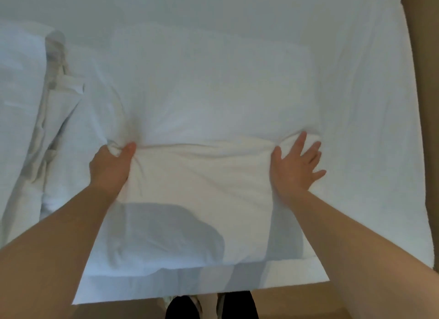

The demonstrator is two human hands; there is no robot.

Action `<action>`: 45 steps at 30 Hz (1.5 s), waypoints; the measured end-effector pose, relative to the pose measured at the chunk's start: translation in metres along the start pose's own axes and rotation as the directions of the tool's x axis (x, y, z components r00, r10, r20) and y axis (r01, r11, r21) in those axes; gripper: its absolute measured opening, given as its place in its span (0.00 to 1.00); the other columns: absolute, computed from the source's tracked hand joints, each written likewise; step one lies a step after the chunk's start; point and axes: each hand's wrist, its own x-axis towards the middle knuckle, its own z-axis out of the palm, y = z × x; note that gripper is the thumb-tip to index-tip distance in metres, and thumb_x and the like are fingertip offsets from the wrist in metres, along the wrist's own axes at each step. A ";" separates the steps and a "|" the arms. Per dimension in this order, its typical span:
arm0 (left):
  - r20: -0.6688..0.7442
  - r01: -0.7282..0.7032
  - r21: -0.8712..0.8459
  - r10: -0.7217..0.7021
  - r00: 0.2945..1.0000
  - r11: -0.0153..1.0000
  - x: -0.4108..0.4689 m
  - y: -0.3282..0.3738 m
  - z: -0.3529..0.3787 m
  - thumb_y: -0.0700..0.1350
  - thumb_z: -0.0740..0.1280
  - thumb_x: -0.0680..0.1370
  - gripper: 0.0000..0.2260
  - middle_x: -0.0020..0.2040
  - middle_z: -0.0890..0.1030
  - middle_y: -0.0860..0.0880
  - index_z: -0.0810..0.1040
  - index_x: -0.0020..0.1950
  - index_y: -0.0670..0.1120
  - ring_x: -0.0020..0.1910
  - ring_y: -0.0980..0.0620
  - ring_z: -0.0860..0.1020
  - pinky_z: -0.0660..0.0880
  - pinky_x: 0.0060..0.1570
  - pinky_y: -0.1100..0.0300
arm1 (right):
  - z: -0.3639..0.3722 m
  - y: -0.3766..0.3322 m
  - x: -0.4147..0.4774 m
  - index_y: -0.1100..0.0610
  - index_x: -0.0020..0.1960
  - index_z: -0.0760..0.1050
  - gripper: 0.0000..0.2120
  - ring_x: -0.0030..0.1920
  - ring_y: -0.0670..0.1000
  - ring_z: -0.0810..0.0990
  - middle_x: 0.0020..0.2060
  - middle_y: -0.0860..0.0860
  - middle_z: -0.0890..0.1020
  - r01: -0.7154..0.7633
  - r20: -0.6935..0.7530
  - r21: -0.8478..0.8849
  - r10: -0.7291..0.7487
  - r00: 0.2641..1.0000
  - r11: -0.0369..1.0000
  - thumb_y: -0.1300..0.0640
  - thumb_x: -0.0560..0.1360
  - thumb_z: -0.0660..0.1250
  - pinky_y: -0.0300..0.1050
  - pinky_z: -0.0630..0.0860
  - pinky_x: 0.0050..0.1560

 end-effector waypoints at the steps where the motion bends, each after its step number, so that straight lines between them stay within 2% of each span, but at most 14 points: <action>1: -0.014 0.028 0.067 -0.027 1.000 0.997 -0.003 -0.003 -0.004 0.59 0.65 0.77 0.25 0.64 0.75 0.38 0.70 0.66 0.41 0.62 0.38 0.73 0.69 0.61 0.48 | 0.002 -0.002 -0.011 0.50 0.80 0.40 0.35 0.78 0.62 0.46 0.79 0.59 0.43 0.112 0.002 -0.047 -0.112 0.994 0.993 0.39 0.79 0.50 0.72 0.48 0.71; 3: -0.079 -0.027 0.301 0.053 0.996 0.953 -0.011 -0.005 -0.007 0.58 0.63 0.79 0.31 0.71 0.67 0.36 0.59 0.74 0.41 0.69 0.36 0.67 0.63 0.66 0.42 | 0.005 -0.010 -0.031 0.49 0.80 0.39 0.34 0.78 0.63 0.41 0.79 0.57 0.40 0.403 0.064 -0.121 -0.398 0.915 0.907 0.40 0.79 0.47 0.74 0.44 0.69; 5: 0.038 -0.294 0.618 0.345 0.938 0.729 -0.026 -0.011 -0.004 0.56 0.57 0.81 0.32 0.78 0.55 0.40 0.47 0.79 0.44 0.76 0.41 0.57 0.53 0.72 0.40 | 0.011 -0.020 -0.047 0.46 0.79 0.38 0.33 0.78 0.63 0.41 0.79 0.55 0.40 0.631 0.158 -0.214 -0.611 0.776 0.746 0.40 0.78 0.44 0.76 0.46 0.68; 7: 0.225 -0.367 0.747 0.308 0.924 0.555 -0.039 -0.025 -0.017 0.54 0.49 0.83 0.29 0.80 0.48 0.46 0.41 0.80 0.49 0.78 0.46 0.50 0.47 0.73 0.39 | 0.012 -0.028 -0.060 0.43 0.78 0.35 0.30 0.78 0.62 0.38 0.78 0.53 0.37 0.648 0.268 -0.239 -0.592 0.760 0.723 0.39 0.80 0.42 0.77 0.47 0.68; 11: 0.231 -0.279 0.811 0.157 0.960 0.514 -0.058 -0.064 -0.077 0.54 0.48 0.83 0.27 0.80 0.46 0.47 0.47 0.80 0.49 0.79 0.47 0.45 0.45 0.75 0.41 | -0.005 -0.053 -0.095 0.48 0.79 0.35 0.32 0.77 0.63 0.37 0.78 0.55 0.35 0.506 0.427 -0.167 -0.400 0.811 0.846 0.44 0.82 0.48 0.73 0.47 0.71; 14: 0.194 -0.319 0.851 0.314 0.929 0.417 -0.059 -0.080 -0.124 0.56 0.54 0.81 0.30 0.80 0.47 0.44 0.50 0.80 0.48 0.79 0.45 0.45 0.46 0.74 0.40 | -0.023 -0.094 -0.141 0.54 0.80 0.39 0.34 0.78 0.60 0.42 0.79 0.57 0.39 0.638 0.438 -0.115 -0.537 0.721 0.762 0.47 0.81 0.53 0.66 0.51 0.74; 18: 0.078 -0.160 0.832 0.173 0.982 0.531 -0.024 -0.097 -0.180 0.59 0.51 0.81 0.33 0.80 0.42 0.44 0.42 0.80 0.47 0.78 0.43 0.41 0.46 0.73 0.37 | -0.025 -0.169 -0.212 0.53 0.79 0.53 0.31 0.76 0.54 0.57 0.77 0.54 0.57 0.714 0.313 0.153 -0.719 0.621 0.683 0.48 0.79 0.59 0.51 0.59 0.71; 20: 0.057 -0.154 0.784 0.177 0.982 0.601 0.009 -0.111 -0.203 0.58 0.49 0.81 0.30 0.80 0.44 0.46 0.44 0.80 0.48 0.79 0.44 0.42 0.47 0.73 0.36 | -0.004 -0.219 -0.241 0.52 0.75 0.61 0.27 0.68 0.52 0.70 0.68 0.50 0.70 0.475 0.318 0.475 -0.648 0.692 0.741 0.48 0.79 0.63 0.47 0.67 0.66; 22: 0.058 -0.204 0.734 0.240 0.969 0.648 0.045 -0.131 -0.224 0.55 0.49 0.82 0.28 0.80 0.47 0.47 0.47 0.80 0.49 0.79 0.46 0.44 0.48 0.73 0.36 | 0.029 -0.280 -0.261 0.53 0.71 0.65 0.27 0.58 0.51 0.77 0.59 0.50 0.75 -0.012 0.548 0.684 -0.504 0.668 0.729 0.46 0.77 0.67 0.47 0.74 0.60; 25: 0.120 -0.367 0.669 0.393 0.912 0.646 0.088 -0.159 -0.242 0.55 0.47 0.81 0.27 0.80 0.51 0.48 0.52 0.80 0.49 0.79 0.47 0.50 0.50 0.73 0.38 | 0.081 -0.360 -0.289 0.59 0.65 0.70 0.30 0.48 0.49 0.82 0.56 0.52 0.79 -0.511 0.682 0.731 -0.486 0.546 0.452 0.44 0.71 0.74 0.40 0.79 0.45; 28: 0.169 -0.500 0.637 0.527 0.833 0.587 0.112 -0.184 -0.249 0.55 0.46 0.79 0.29 0.79 0.56 0.45 0.57 0.79 0.46 0.78 0.46 0.56 0.54 0.72 0.37 | 0.110 -0.405 -0.311 0.62 0.67 0.73 0.28 0.58 0.55 0.82 0.60 0.57 0.81 -0.622 0.647 0.749 -0.457 0.610 0.228 0.55 0.71 0.76 0.49 0.78 0.58; 34: 0.186 -0.622 0.617 0.679 0.710 0.482 0.114 -0.157 -0.247 0.55 0.49 0.80 0.28 0.79 0.52 0.43 0.54 0.79 0.47 0.78 0.43 0.51 0.48 0.72 0.34 | 0.056 -0.388 -0.277 0.63 0.58 0.78 0.13 0.47 0.50 0.82 0.51 0.55 0.83 -0.309 0.391 0.903 -0.275 0.878 0.298 0.62 0.74 0.72 0.34 0.79 0.45; 40: 0.393 -0.636 0.707 0.576 0.717 0.310 0.124 -0.168 -0.226 0.59 0.45 0.79 0.30 0.79 0.56 0.43 0.59 0.79 0.49 0.77 0.41 0.55 0.54 0.68 0.29 | 0.052 -0.331 -0.238 0.56 0.77 0.60 0.34 0.72 0.56 0.68 0.72 0.53 0.69 -0.197 0.444 0.607 -0.122 0.888 0.770 0.50 0.76 0.70 0.46 0.64 0.68; 45: 0.246 -0.603 0.730 0.700 0.670 0.321 0.158 -0.131 -0.226 0.58 0.46 0.79 0.30 0.79 0.52 0.42 0.52 0.80 0.48 0.78 0.40 0.52 0.51 0.70 0.30 | 0.052 -0.387 -0.243 0.57 0.80 0.44 0.37 0.78 0.60 0.50 0.78 0.59 0.51 0.332 -0.170 0.246 -0.297 0.940 0.911 0.50 0.78 0.58 0.59 0.50 0.76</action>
